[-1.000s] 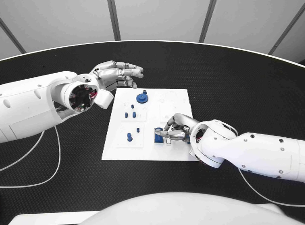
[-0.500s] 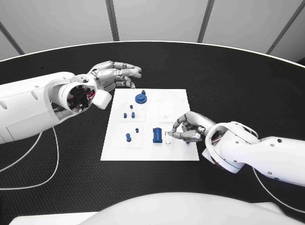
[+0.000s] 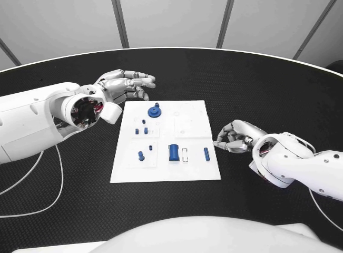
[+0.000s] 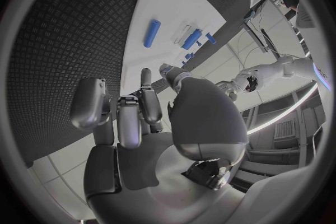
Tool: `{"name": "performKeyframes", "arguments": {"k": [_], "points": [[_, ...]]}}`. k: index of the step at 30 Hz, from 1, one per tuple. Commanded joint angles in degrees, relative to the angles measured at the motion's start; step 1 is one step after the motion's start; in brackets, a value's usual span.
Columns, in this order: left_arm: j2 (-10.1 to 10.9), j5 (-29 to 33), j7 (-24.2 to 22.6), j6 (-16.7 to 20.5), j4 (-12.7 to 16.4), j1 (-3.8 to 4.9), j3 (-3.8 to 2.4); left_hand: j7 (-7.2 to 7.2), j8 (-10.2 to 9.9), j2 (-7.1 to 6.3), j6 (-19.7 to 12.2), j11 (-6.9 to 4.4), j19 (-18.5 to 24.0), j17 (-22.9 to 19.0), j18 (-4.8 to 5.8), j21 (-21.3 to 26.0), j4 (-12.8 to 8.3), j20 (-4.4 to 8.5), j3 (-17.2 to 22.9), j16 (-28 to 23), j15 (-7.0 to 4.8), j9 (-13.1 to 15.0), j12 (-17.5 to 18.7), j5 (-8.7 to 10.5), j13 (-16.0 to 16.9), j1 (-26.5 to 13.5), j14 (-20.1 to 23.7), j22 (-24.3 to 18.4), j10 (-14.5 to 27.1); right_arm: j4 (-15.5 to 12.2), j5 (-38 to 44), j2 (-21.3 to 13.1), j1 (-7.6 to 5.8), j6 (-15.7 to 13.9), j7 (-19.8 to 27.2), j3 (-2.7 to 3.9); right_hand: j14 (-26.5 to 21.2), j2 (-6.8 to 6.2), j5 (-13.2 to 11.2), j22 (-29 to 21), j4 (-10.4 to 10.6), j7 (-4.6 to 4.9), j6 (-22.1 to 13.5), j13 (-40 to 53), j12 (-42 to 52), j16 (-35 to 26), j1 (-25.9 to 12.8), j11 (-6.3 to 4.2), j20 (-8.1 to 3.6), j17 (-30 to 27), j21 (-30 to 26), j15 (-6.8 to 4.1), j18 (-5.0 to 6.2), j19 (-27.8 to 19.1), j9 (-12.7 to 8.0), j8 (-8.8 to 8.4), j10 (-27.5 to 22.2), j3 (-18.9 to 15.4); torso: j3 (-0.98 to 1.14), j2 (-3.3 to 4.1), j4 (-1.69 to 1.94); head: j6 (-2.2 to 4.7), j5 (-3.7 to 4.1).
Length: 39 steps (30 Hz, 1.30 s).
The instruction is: Assemble the parts on the task board
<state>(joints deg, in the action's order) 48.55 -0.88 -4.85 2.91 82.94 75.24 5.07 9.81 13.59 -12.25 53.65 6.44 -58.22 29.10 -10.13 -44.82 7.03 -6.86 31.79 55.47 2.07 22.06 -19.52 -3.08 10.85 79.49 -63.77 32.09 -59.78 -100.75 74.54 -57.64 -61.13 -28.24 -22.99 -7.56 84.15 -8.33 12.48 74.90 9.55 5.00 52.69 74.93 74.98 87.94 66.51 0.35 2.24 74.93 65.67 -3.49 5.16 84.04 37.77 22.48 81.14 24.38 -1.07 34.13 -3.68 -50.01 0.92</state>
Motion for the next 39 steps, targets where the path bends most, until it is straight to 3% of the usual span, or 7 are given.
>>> {"name": "performKeyframes", "arguments": {"k": [1, 9, 20, 39], "points": [[0.0, 0.0, 0.0, 0.0, 0.0, 0.0, 0.0, 0.35, 0.3, 0.6, -0.1, -0.09, -0.1, 0.1, -0.38, 0.3, -0.1, -0.43, -0.3, 0.0, 0.05, 0.1, -0.3, 0.28, 0.1, 0.0, 0.5, -0.1, 0.5, 1.3, 0.3, 0.6, 0.02, 0.3, -0.7, -0.01, 5.0, -0.21, -0.2, 6.8, 0.1, 0.32, 0.3, 2.6, -0.2, 0.2, -0.1, 0.45, 0.51, 10.9, 0.0, 0.38, -0.91, 0.1, -0.1, -0.34, -0.1, 0.1, -0.04, 0.06, 0.06, 0.01, -0.11], [0.1, 0.0, 0.0, 0.1, 0.1, 0.0, 0.0, 0.35, 0.3, 0.6, -0.1, -0.09, -0.1, 0.1, -0.38, 0.3, -0.1, -0.43, -0.3, 0.0, 0.05, 0.1, -0.3, 0.28, 0.1, 0.0, 0.5, -0.1, 0.5, 3.3, 0.6, 2.9, 0.11, 1.5, -1.7, -0.04, 5.0, -0.35, -0.2, 6.8, 1.0, 0.38, 0.6, 2.5, -0.4, 0.1, -1.2, 0.52, 0.61, 10.8, -0.2, 0.44, -0.88, 0.1, -0.3, -0.64, -0.2, -0.1, -0.14, 0.08, -0.07, 0.01, -0.11], [0.1, 0.0, 0.0, 0.1, 0.3, 0.01, 0.0, 0.35, 0.3, 0.6, -0.1, -0.09, -0.1, 0.1, -0.38, 0.3, -0.1, -0.43, -0.3, 0.0, 0.05, 0.1, -0.3, 0.28, 0.1, 0.0, 0.5, -0.1, 0.5, 4.2, 0.6, 5.0, 0.29, 3.9, -3.0, -0.12, 4.9, -1.97, -0.8, 6.5, 2.3, 0.69, 0.5, 1.9, -1.4, 0.0, -3.1, 0.82, 0.85, 10.5, -1.2, 0.7, -0.72, -0.2, -0.7, -1.4, -0.8, -1.4, 0.01, 0.03, -0.12, 0.01, -0.14], [0.1, 0.0, 0.0, 0.1, 0.4, 0.01, 0.0, 0.35, 0.3, 0.6, -0.1, -0.09, -0.1, 0.1, -0.38, 0.3, -0.1, -0.43, -0.3, 0.0, 0.05, 0.1, -0.3, 0.28, 0.1, 0.0, 0.5, -0.1, 0.5, 5.5, 0.6, 6.8, 0.52, 6.5, -4.3, -0.38, 4.9, -2.11, -1.0, 6.6, 2.7, 0.67, 0.7, 1.9, -1.3, 0.0, -3.5, 0.83, 0.89, 10.4, -1.2, 0.73, -0.72, -0.2, -0.7, -1.41, -0.7, -1.6, -0.01, 0.05, -0.04, 0.01, -0.05]]}}
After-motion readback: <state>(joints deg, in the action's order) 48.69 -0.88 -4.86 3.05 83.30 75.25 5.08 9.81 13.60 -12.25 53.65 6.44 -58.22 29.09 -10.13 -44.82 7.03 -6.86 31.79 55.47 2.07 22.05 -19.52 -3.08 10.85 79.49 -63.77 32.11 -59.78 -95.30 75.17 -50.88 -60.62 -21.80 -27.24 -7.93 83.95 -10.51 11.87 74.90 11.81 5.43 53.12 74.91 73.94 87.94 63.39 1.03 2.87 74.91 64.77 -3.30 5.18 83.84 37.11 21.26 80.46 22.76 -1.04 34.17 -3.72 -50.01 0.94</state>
